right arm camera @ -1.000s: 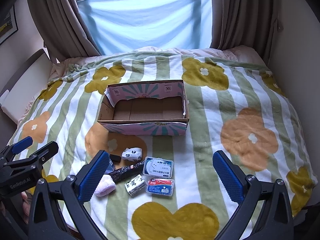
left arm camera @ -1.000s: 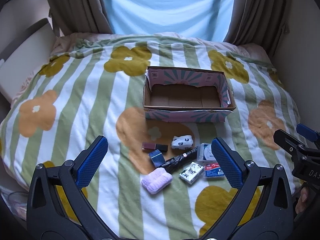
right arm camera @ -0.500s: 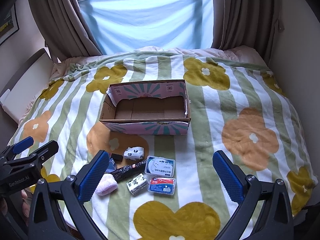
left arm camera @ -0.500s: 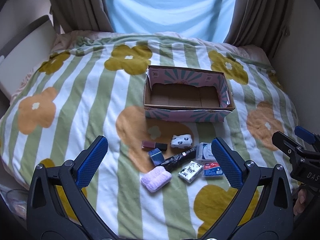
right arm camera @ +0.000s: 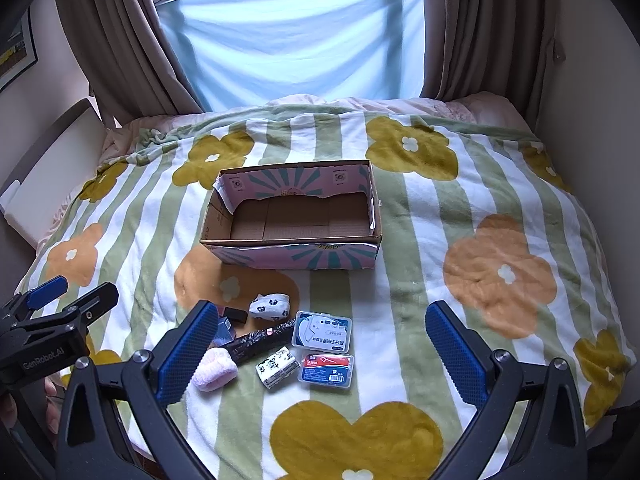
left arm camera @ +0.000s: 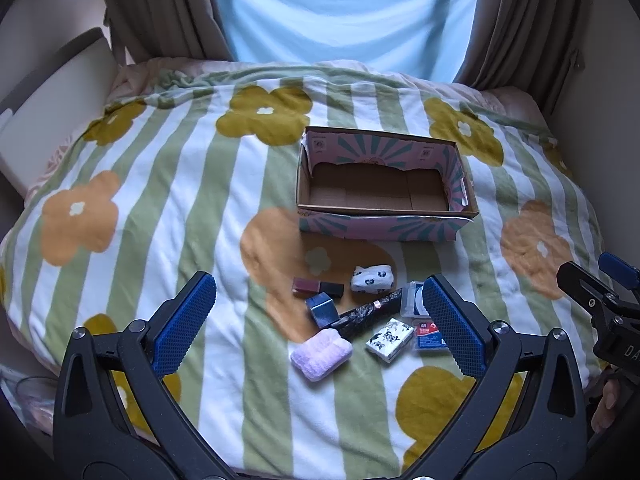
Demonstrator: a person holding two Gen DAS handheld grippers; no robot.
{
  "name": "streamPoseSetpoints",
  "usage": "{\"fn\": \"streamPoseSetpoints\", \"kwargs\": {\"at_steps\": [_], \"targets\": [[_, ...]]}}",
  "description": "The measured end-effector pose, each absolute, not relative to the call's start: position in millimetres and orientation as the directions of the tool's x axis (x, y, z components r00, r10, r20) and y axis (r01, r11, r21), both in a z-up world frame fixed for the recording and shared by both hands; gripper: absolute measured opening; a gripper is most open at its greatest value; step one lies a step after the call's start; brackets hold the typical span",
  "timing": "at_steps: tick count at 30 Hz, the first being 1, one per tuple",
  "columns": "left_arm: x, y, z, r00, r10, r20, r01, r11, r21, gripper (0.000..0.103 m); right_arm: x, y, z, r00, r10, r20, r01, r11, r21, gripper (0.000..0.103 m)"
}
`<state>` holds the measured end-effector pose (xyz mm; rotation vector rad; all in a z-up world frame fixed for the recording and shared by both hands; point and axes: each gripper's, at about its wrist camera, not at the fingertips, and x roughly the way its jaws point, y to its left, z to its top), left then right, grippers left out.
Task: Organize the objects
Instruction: 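Move both tools toward the items in front of the pink box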
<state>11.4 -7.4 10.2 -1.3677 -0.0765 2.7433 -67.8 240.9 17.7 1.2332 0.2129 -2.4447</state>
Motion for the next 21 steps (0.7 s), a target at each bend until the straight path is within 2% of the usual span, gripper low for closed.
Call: {"fn": "streamPoseSetpoints", "kwargs": {"at_steps": [21], "targets": [[-6.2,-19.8,-9.3,-0.534,0.161,-0.83,-0.116,-0.986,-0.117,0.102,-66.2,229.0,14.8,-0.525,-0.267,-0.808,0.351,-0.933,0.08,0.102]]}}
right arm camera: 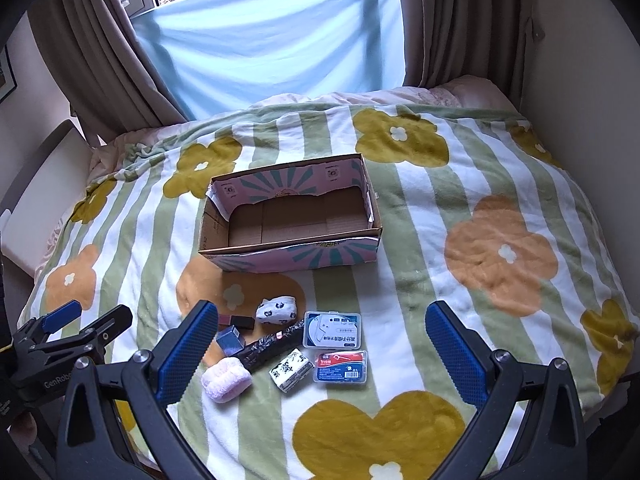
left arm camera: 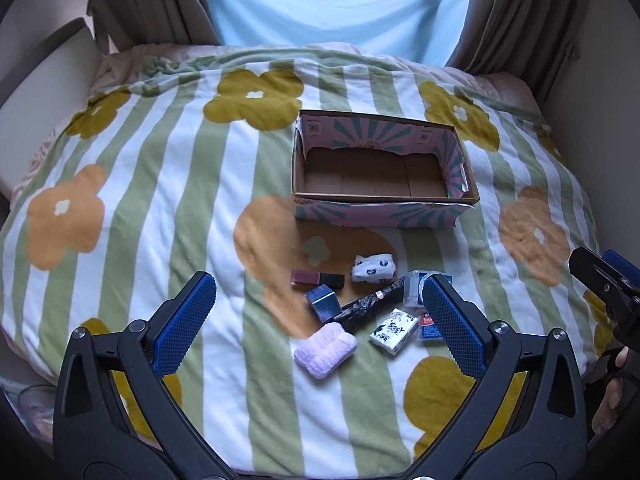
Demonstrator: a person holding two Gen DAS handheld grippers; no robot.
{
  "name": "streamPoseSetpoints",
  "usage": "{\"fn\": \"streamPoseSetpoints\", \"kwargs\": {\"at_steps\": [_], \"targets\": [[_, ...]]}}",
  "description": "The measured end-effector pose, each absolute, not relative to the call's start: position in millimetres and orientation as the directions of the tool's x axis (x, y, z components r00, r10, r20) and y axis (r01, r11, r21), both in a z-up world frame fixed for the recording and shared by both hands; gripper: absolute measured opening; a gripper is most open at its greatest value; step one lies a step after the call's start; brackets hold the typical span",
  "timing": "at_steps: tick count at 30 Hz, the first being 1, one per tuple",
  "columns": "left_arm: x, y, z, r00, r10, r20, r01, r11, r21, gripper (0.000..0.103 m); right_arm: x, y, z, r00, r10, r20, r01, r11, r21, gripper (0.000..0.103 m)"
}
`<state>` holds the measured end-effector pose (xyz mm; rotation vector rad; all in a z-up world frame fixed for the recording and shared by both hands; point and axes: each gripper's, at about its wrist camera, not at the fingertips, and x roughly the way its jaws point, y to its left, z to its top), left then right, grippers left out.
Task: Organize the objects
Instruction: 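Move both tools toward the items in front of the pink box, then grasp the pink sponge with the left tool while the right tool grasps the clear floss case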
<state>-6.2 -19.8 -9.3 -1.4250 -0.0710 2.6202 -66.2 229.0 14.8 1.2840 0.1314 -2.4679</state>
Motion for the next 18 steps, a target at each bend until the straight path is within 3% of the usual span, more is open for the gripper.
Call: {"fn": "streamPoseSetpoints", "kwargs": {"at_steps": [18], "targets": [[-11.3,-21.5,-44.0,-0.446,0.091,-0.891,0.059,-0.99,-0.13,0.102,-110.3,225.2,-25.2,-0.398,-0.332,-0.855,0.444,-0.886,0.137,0.102]]}}
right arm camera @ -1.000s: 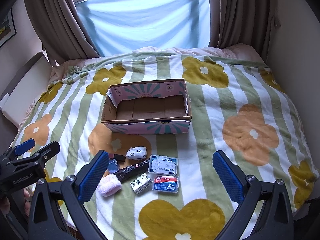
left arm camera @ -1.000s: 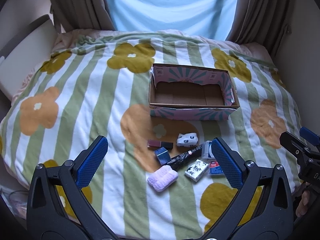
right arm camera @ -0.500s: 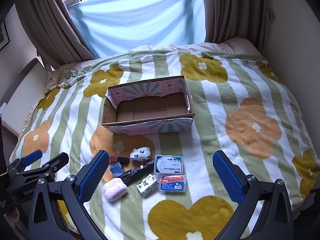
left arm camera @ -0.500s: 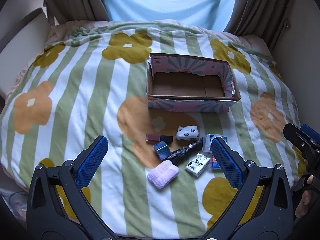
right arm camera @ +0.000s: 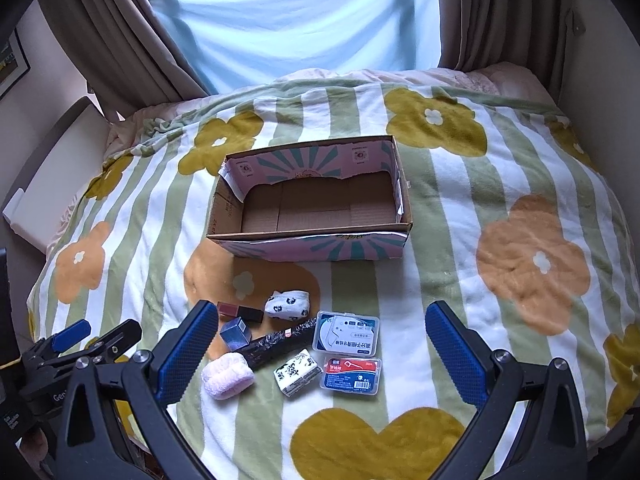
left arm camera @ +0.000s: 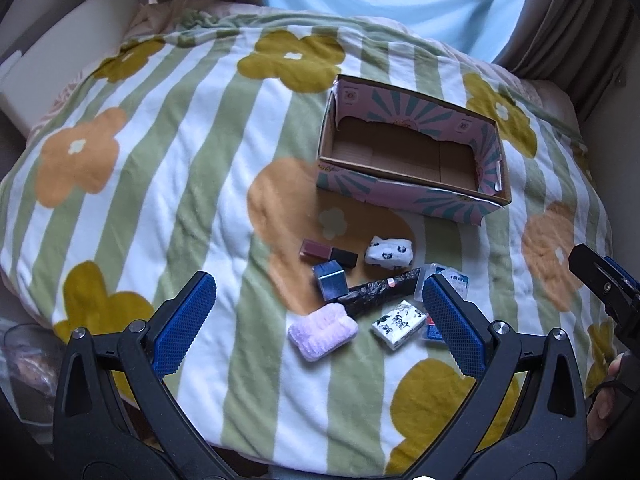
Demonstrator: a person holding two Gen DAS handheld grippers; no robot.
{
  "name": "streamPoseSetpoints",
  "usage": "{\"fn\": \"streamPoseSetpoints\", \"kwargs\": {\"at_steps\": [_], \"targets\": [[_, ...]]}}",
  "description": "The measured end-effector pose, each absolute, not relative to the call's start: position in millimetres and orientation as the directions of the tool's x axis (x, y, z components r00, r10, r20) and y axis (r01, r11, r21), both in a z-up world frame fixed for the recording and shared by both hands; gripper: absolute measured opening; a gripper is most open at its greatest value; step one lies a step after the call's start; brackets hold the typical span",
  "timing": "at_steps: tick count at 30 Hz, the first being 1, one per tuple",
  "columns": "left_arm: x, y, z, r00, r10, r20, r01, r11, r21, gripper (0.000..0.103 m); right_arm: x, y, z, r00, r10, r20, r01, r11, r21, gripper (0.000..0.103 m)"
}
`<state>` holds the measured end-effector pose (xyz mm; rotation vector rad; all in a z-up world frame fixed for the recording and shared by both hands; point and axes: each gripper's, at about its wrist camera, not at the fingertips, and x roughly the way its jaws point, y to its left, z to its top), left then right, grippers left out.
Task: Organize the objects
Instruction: 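Grasp the pink sponge with the left tool while the right tool grasps the clear floss case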
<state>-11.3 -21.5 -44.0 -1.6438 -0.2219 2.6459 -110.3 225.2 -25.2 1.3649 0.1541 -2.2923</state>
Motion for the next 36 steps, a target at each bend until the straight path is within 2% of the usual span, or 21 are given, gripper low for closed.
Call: {"fn": "streamPoseSetpoints", "kwargs": {"at_steps": [8,20,33,35,36], "targets": [[-0.9,-14.8,-100.5,-0.316,0.056,-0.947,0.183,-0.976,-0.119,0.102,-137.7,229.8,-94.5,-0.229,-0.305,-0.924,0.443,-0.878,0.18,0.102],[-12.4,7.3,-199.3,-0.149,0.056,-0.987,0.316,-0.943,-0.101,0.102,-171.1,214.2,-206.4,0.02,-0.269,-0.963,0.422,-0.871,0.252,0.102],[-26.0,8.4,-248.3,-0.081,0.017,-0.997,0.374,-0.926,-0.046,0.102,-189.1,211.2,-252.2,0.1,-0.228,-0.968,0.358,-0.9,0.249,0.102],[-27.4,6.0,-253.4,-0.075,0.016,-0.997,0.381,-0.924,-0.043,0.101,-191.0,212.6,-254.5,0.106,-0.222,-0.969,0.358,-0.901,0.246,0.096],[-27.7,4.0,-256.2,-0.071,0.025,-0.997,0.389,-0.92,-0.051,0.093,-191.4,213.2,-255.6,0.114,-0.221,-0.969,0.358,-0.9,0.248,0.088]]}}
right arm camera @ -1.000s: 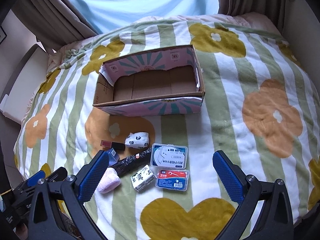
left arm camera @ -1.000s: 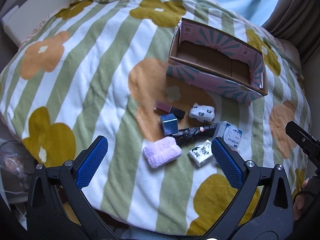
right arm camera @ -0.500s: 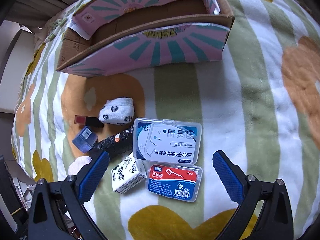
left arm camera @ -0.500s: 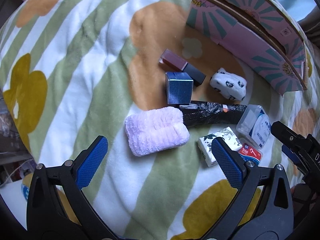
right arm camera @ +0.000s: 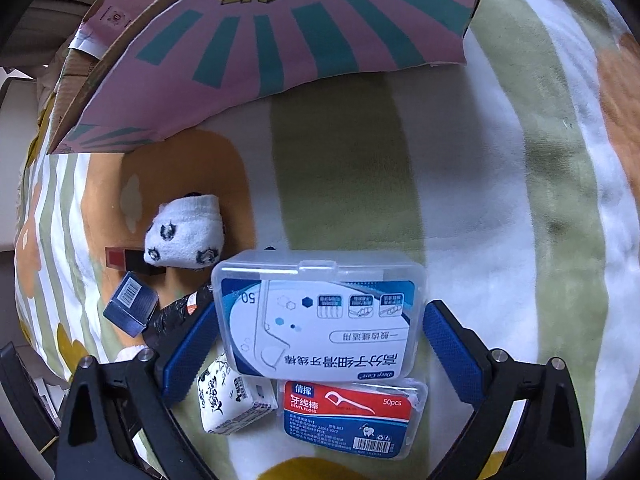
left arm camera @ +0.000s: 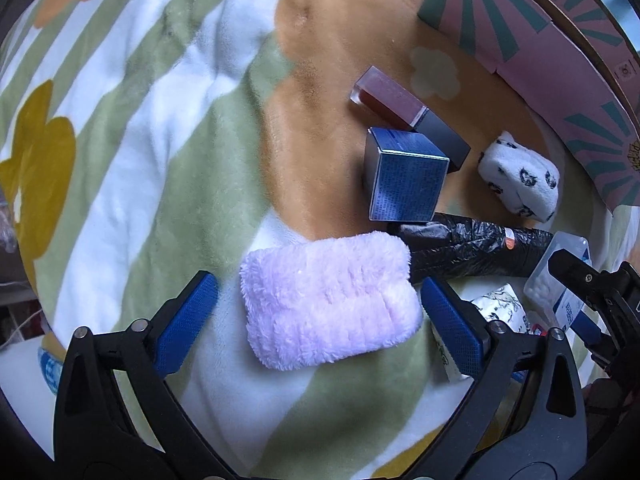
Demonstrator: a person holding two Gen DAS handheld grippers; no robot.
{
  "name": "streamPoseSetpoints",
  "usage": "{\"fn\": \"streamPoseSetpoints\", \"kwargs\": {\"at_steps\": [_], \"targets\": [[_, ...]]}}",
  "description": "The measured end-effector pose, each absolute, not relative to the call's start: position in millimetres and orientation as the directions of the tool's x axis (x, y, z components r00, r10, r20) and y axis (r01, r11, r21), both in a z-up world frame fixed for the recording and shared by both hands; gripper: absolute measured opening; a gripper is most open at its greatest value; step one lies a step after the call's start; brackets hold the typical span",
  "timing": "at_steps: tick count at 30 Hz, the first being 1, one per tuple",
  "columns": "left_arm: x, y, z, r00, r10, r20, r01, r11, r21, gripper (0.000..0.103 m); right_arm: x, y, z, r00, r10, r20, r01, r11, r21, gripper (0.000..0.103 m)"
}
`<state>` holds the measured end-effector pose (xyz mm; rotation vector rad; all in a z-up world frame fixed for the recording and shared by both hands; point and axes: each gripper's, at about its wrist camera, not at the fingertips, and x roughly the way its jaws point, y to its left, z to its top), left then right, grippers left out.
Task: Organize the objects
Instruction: 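Grasp the pink sponge with the left tool while the right tool grasps the clear floss case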
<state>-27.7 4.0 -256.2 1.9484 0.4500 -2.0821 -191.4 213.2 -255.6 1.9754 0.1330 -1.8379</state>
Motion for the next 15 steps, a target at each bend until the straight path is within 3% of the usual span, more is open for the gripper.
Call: {"fn": "streamPoseSetpoints", "kwargs": {"at_steps": [4,15], "targets": [[-27.0,-0.1,-261.2,-0.07,0.057,-0.996,0.403,-0.911,-0.081,0.073,-190.7,217.1,-251.8,0.108,-0.224,-0.969,0.371,-0.895,0.248,0.087],[-23.1,-0.5,-239.8,-0.104,0.079,-0.991,0.392,-0.913,-0.114,0.052,-190.7,235.9,-225.8,0.084,-0.216,-0.973,0.35,-0.908,0.232,0.087]]}}
